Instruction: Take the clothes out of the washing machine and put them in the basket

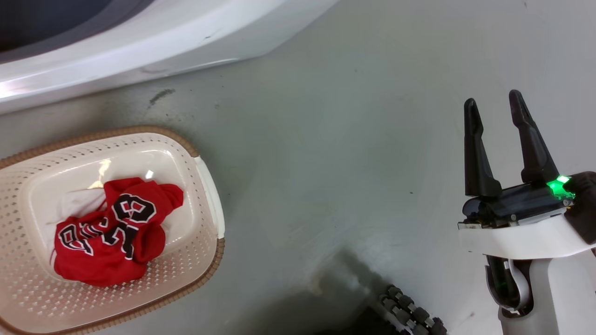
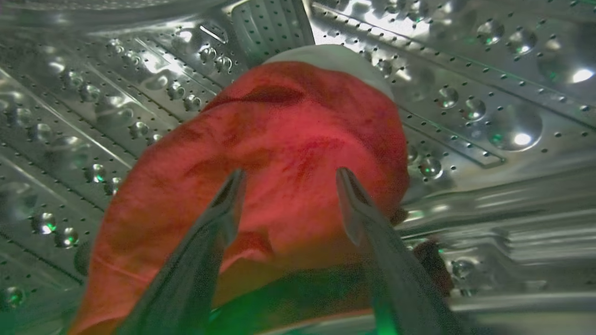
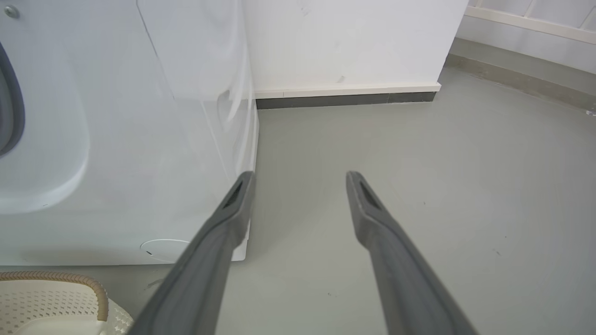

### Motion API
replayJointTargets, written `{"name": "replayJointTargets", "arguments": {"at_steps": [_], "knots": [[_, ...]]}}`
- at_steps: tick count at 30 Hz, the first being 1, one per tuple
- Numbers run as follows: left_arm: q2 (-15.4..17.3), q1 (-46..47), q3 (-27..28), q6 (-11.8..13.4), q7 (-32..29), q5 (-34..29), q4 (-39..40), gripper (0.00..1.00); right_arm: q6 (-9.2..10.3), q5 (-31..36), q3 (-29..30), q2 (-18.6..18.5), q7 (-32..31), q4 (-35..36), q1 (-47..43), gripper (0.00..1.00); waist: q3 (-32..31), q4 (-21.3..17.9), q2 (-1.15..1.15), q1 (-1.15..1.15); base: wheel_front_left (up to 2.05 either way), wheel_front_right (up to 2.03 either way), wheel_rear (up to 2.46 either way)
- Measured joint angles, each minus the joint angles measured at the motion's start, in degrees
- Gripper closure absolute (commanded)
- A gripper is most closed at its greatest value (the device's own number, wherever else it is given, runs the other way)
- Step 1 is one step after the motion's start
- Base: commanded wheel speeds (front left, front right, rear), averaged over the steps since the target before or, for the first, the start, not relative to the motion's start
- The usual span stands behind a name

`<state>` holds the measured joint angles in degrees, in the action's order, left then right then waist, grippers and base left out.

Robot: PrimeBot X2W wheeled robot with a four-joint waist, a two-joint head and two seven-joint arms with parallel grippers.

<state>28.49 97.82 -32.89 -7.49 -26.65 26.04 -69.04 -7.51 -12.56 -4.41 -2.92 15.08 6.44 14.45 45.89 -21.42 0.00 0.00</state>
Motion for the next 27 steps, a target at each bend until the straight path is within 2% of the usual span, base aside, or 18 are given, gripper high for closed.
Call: {"name": "replayJointTargets", "arguments": {"at_steps": [7, 21, 22, 23, 24, 27], "knots": [[1.5, 1.6, -1.2, 0.0, -2.0, 0.4, -1.4, 0.00, 0.00, -0.8, -0.1, 0.0, 0.0, 0.6, 0.7, 0.00, 2.1, -1.3, 0.00, 0.00, 0.00, 0.00, 0.00], [1.3, 2.6, -2.1, 0.2, -1.0, 0.9, -2.4, 0.00, 0.00, -1.1, -0.1, 0.0, 0.0, 1.0, 0.7, 0.00, 3.9, -1.4, 0.00, 0.00, 0.00, 0.00, 0.00], [1.3, 2.6, -2.2, 0.2, -1.1, 0.9, -2.5, 0.52, 0.00, -1.1, -0.1, 0.0, 0.0, 1.0, 0.7, 0.00, 4.0, -1.4, 0.00, 0.00, 0.00, 0.00, 0.00], [1.2, 2.7, -2.3, 0.2, -0.8, 0.9, -2.5, 0.83, 0.00, -1.1, -0.1, 0.0, 0.0, 1.1, 0.7, 0.00, 4.1, -1.3, 0.00, 0.00, 0.00, 0.00, 0.00], [1.2, 2.9, -2.3, 0.4, -0.5, 0.9, -2.5, 1.00, 0.00, -1.1, -0.1, 0.0, 0.0, 1.1, 0.7, 0.00, 4.2, -1.3, 0.00, 0.00, 0.00, 0.00, 0.00], [1.1, 3.0, -2.5, 0.4, -0.4, 1.0, -2.7, 1.00, 0.00, -1.1, 0.0, 0.0, 0.0, 1.1, 0.7, 0.00, 4.2, -1.1, 0.00, 0.00, 0.00, 0.00, 0.00]]}}
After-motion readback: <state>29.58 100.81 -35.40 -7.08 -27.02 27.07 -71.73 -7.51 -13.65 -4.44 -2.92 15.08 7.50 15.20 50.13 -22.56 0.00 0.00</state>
